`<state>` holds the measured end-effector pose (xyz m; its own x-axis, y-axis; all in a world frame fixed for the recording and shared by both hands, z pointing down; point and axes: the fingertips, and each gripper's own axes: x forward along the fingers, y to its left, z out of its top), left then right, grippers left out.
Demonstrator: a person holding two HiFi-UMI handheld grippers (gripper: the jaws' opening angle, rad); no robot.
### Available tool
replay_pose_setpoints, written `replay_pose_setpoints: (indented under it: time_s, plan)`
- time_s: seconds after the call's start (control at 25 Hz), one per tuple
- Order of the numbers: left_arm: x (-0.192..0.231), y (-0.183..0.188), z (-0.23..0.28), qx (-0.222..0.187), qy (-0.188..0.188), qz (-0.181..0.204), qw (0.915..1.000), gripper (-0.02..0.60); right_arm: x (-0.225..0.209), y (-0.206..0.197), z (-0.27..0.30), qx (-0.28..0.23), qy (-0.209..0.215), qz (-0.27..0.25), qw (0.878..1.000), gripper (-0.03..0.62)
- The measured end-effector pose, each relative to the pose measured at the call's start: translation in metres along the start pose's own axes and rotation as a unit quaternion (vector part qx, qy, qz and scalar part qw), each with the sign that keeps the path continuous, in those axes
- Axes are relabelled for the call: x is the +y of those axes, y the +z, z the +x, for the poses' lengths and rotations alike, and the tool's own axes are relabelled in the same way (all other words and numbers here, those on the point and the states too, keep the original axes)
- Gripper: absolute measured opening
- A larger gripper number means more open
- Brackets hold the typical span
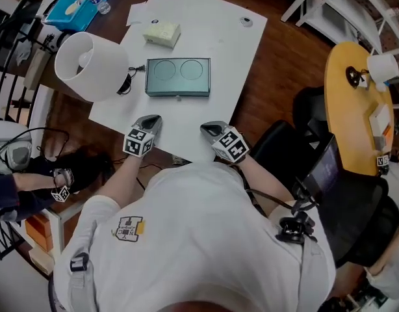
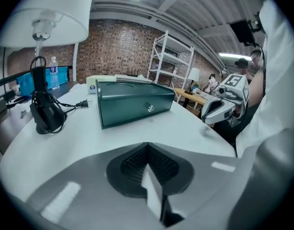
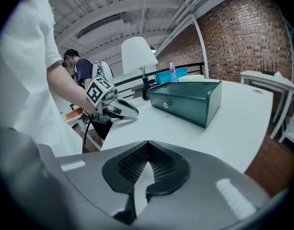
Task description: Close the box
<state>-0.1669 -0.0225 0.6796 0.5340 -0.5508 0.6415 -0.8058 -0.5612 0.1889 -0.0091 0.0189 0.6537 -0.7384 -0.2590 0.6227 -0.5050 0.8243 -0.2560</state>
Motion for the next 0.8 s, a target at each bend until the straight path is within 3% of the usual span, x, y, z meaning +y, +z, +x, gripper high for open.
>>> replay_pose_setpoints:
  time_s: [0.24, 0.8]
  plan:
    - [-0.014, -0.008, 0.005, 0.016, -0.023, 0.061, 0.9978, -0.003, 0.006, -0.006, 0.007, 0.009, -0.016, 0.002, 1.0, -0.002]
    - [-0.015, -0.009, 0.005, 0.021, -0.038, 0.077, 0.996, -0.003, 0.012, -0.003, 0.006, 0.004, -0.022, 0.001, 1.0, -0.002]
